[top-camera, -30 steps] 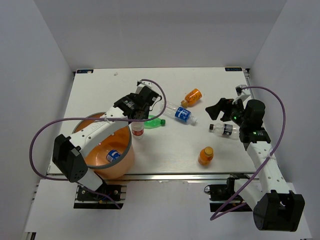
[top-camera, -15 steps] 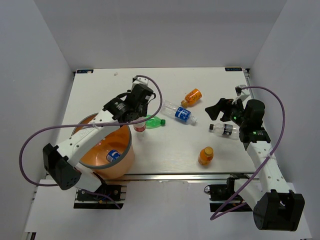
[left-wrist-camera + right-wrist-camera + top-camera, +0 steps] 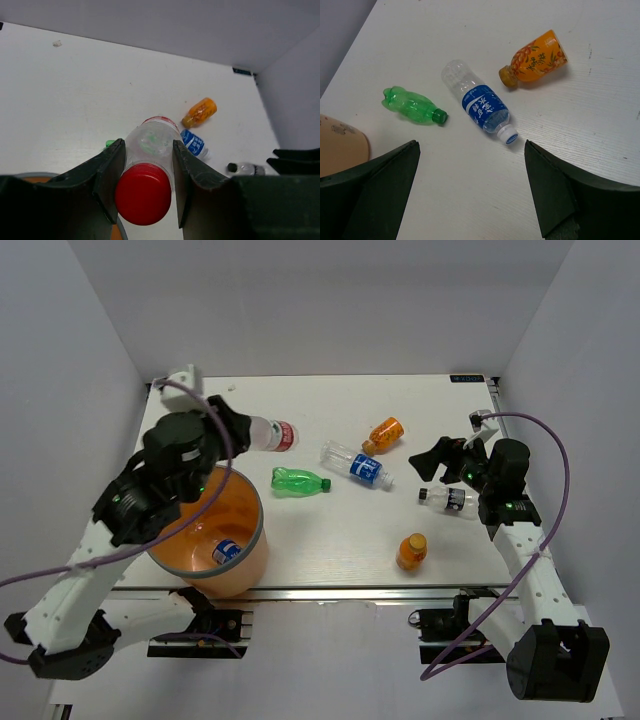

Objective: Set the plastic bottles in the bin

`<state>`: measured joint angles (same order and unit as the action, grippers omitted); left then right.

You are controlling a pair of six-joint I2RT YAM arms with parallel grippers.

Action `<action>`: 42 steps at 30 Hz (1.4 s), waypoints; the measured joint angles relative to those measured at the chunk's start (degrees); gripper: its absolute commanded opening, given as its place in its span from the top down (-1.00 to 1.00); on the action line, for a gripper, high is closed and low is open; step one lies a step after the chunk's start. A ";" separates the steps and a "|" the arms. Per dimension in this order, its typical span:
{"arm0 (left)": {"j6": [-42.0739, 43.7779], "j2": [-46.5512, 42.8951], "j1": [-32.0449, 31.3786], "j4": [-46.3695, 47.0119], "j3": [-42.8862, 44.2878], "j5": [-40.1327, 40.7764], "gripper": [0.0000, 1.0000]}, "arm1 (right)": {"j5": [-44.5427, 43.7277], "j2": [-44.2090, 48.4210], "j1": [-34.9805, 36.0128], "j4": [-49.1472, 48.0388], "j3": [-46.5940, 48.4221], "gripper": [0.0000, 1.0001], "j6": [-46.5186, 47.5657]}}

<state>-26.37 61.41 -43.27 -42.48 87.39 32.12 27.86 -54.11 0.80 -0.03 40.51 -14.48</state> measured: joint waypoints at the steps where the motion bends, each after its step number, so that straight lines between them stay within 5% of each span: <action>1: -1.95 -1.88 0.00 -1.07 0.00 0.96 0.89 | 0.09 0.00 0.00 0.00 0.00 -0.79 -0.02; 14: -20.39 -22.10 0.00 -20.96 1.42 7.23 0.80 | 2.12 -1.05 0.00 -0.09 0.00 -0.79 -0.17; 22: -25.62 -21.62 0.00 -31.04 -0.61 8.50 0.61 | 2.36 -1.33 0.00 -0.15 0.00 -0.79 -0.17; 29: -28.06 -21.88 0.00 -34.10 -1.16 8.46 0.17 | 4.57 -1.70 0.83 -0.07 0.00 -0.79 4.42; 30: -28.20 -22.21 0.00 -34.32 -1.49 8.44 -0.49 | 4.85 -1.46 1.33 -0.11 0.00 -0.79 5.20; 32: -28.22 -22.32 0.02 -34.69 -1.79 8.44 -0.96 | 5.95 -0.68 2.19 -0.28 0.00 -0.79 6.73; 36: -29.20 -21.51 0.00 -34.69 -1.84 9.01 -0.96 | 8.04 0.15 4.83 -0.92 0.13 -0.79 10.40; 42: -27.67 -16.96 0.00 -32.85 -1.38 11.82 -0.96 | 2.97 -4.15 17.81 3.74 3.89 -0.79 19.54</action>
<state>-54.04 44.45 -43.27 -75.33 86.02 43.94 30.83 -58.26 18.61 3.70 44.40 5.06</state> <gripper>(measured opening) 0.982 0.895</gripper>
